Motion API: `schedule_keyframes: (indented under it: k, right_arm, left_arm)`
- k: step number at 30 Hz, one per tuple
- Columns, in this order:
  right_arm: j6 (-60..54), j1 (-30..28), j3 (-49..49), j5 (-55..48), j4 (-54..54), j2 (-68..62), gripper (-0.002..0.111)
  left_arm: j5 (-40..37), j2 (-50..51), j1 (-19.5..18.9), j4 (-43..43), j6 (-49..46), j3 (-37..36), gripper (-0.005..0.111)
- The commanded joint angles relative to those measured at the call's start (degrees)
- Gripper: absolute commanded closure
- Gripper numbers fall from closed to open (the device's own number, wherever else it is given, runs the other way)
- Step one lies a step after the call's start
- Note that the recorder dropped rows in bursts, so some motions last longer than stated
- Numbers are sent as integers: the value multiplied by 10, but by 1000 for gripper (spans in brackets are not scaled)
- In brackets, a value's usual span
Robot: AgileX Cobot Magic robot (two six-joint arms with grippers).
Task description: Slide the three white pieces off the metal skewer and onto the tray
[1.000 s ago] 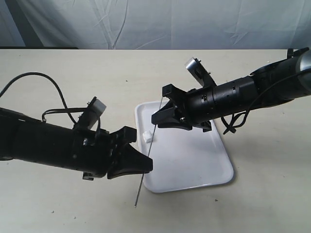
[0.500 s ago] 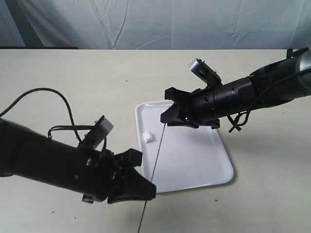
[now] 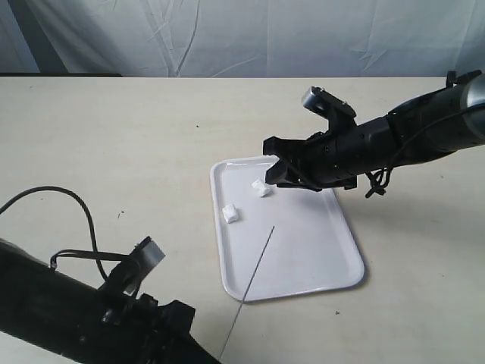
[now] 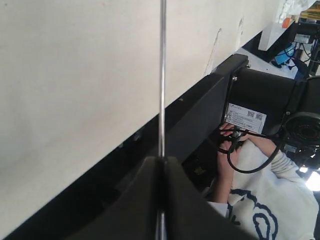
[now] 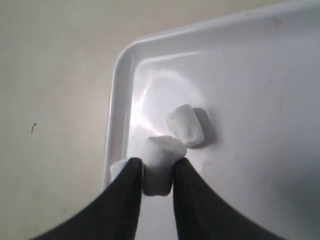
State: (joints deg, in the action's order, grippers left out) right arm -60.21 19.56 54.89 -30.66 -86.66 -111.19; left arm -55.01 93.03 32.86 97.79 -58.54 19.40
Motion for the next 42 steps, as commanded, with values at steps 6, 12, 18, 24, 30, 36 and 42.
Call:
schedule_keyframes:
  k: [6, 12, 18, 24, 30, 36, 42]
  right_arm:
    - [39, -2, 3, -20, 69, 0, 61]
    - [19, -2, 3, 26, 137, 44, 61]
    - [19, -2, 2, 76, 242, 127, 61]
    - [19, -2, -34, 124, 311, 210, 61]
    - [17, -2, -125, 240, 330, 313, 61]
    - [17, -2, -221, 326, 332, 441, 61]
    - [18, -2, -293, 373, 304, 594, 61]
  left_arm:
    - [13, -3, 4, 22, -51, -6, 107]
    - [126, -43, 4, 22, -112, -6, 107]
    - [244, -123, 4, 22, -153, -6, 107]
    - [351, -225, 4, 22, -205, -6, 107]
    - [488, -335, 4, 22, -251, -6, 107]
    - [600, -445, 4, -1, -265, -6, 107]
    - [568, -502, 4, 22, -230, -7, 107]
